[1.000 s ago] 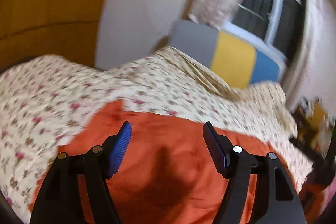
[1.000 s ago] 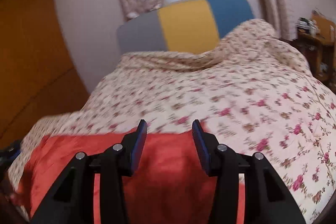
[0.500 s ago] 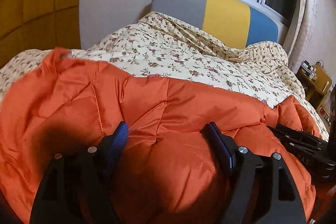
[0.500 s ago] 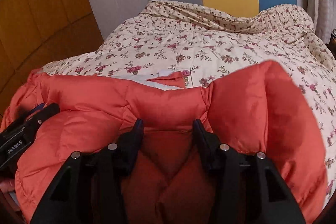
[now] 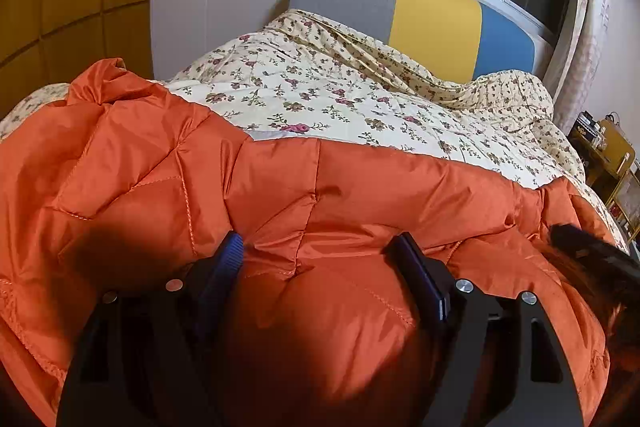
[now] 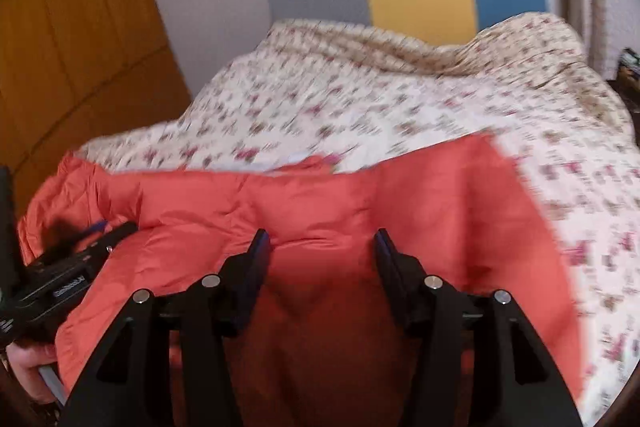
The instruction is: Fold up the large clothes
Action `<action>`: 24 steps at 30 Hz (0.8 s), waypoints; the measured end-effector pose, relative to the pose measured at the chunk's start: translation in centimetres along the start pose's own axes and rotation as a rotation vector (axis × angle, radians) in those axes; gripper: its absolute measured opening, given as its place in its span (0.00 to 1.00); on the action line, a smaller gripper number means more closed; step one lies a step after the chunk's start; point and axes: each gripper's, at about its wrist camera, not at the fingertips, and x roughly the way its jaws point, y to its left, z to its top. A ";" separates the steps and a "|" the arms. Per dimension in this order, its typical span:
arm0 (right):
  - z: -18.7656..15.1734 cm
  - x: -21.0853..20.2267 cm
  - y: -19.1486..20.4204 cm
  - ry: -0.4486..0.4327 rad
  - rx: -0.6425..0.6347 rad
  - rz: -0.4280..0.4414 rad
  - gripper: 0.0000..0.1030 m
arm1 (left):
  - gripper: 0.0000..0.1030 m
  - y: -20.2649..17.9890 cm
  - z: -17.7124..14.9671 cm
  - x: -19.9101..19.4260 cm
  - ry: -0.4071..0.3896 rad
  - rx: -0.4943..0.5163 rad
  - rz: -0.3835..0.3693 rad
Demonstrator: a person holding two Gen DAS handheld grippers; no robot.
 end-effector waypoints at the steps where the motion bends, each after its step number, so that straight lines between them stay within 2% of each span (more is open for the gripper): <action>1: -0.1 -0.2 -1.0 0.003 0.011 -0.037 0.52 | 0.76 0.0 0.0 0.0 0.000 0.001 0.002; 2: -0.2 0.1 -2.0 0.018 0.029 -0.055 0.51 | 0.76 0.0 0.0 0.0 0.000 0.003 0.003; 4: -0.8 1.5 -4.0 0.067 0.097 -0.035 0.46 | 0.76 -0.1 0.0 -0.1 0.001 0.006 0.003; 5: -1.0 1.6 -4.2 0.060 0.104 -0.034 0.46 | 0.76 -0.1 0.0 -0.2 0.000 0.008 0.003; 10: -1.2 3.0 -2.5 0.053 0.032 -0.135 0.48 | 0.76 -0.2 0.0 -0.2 0.001 0.004 -0.002; 14: -1.4 3.4 -3.1 0.062 0.050 -0.113 0.49 | 0.76 -0.2 0.0 -0.8 0.020 0.011 0.007; 18: -1.5 3.6 -3.0 0.062 0.045 -0.120 0.49 | 0.77 0.4 0.6 -3.0 0.045 0.043 0.001; 20: -1.5 3.6 -3.0 0.063 0.046 -0.119 0.49 | 0.77 1.5 1.3 -4.4 0.007 0.065 0.061; 22: -1.5 3.5 -3.0 0.062 0.044 -0.121 0.49 | 0.77 3.6 2.3 -5.7 -0.051 0.042 0.147; 23: -1.6 3.5 -2.9 0.061 0.043 -0.122 0.49 | 0.83 4.9 2.8 -6.0 -0.071 0.018 0.192; 24: -1.6 3.5 -3.0 0.061 0.043 -0.122 0.49 | 0.85 6.4 3.3 -6.0 -0.076 -0.018 0.234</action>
